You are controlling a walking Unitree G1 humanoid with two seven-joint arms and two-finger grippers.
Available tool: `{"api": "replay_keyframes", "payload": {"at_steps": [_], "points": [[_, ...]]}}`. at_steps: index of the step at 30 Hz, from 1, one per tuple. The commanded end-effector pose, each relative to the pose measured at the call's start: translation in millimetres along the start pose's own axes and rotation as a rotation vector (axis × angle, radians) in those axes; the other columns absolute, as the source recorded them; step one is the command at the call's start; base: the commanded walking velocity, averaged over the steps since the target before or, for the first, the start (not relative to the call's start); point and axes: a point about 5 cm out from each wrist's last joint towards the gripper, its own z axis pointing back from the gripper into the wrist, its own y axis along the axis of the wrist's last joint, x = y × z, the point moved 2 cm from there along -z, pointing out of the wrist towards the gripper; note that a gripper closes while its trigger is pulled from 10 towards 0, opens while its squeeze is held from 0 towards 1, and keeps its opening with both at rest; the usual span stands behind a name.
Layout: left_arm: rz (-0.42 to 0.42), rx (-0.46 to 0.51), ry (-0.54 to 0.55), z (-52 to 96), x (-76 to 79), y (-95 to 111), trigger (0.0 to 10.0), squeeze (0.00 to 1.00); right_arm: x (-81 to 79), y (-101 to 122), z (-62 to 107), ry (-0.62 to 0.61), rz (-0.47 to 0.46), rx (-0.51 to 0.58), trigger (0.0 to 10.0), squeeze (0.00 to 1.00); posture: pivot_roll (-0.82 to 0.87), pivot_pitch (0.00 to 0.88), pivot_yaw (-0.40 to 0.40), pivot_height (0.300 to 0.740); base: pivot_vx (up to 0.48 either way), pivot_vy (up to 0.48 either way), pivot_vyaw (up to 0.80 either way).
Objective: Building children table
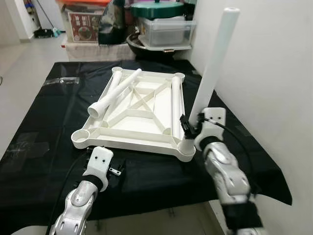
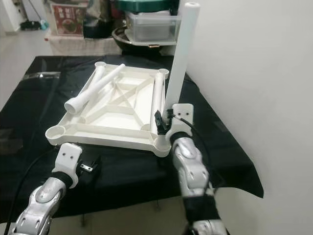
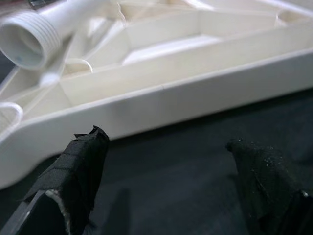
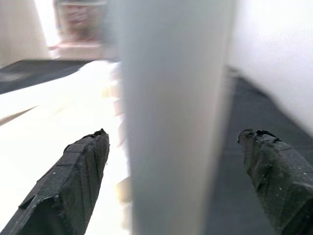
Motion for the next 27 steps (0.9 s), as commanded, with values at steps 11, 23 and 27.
{"api": "replay_keyframes", "payload": {"at_steps": [11, 23, 27], "points": [[-0.007, -0.02, -0.018, 0.4, -0.3, -4, 10.0, 0.0, -22.5, -25, 54.9, 0.541, 0.078, -0.306, 10.0, 1.0, 0.07, 0.0, -0.05, 0.74, 0.0, 0.0, 0.0], [0.001, -0.008, -0.003, -2.9, -2.6, 0, 10.0, 0.0, -57.6, 5, 6.1, 0.528, -0.014, -0.149, 10.0, 1.0, 0.1, 0.0, -0.071, 0.74, 0.0, 0.0, 0.0], [-0.006, -0.007, -0.002, -2.9, -1.5, 0, 10.0, 0.0, -71.4, 7, -10.5, 0.463, -0.042, -0.132, 10.0, 1.0, 0.12, 0.0, -0.082, 0.74, 0.0, 0.0, 0.0]]}}
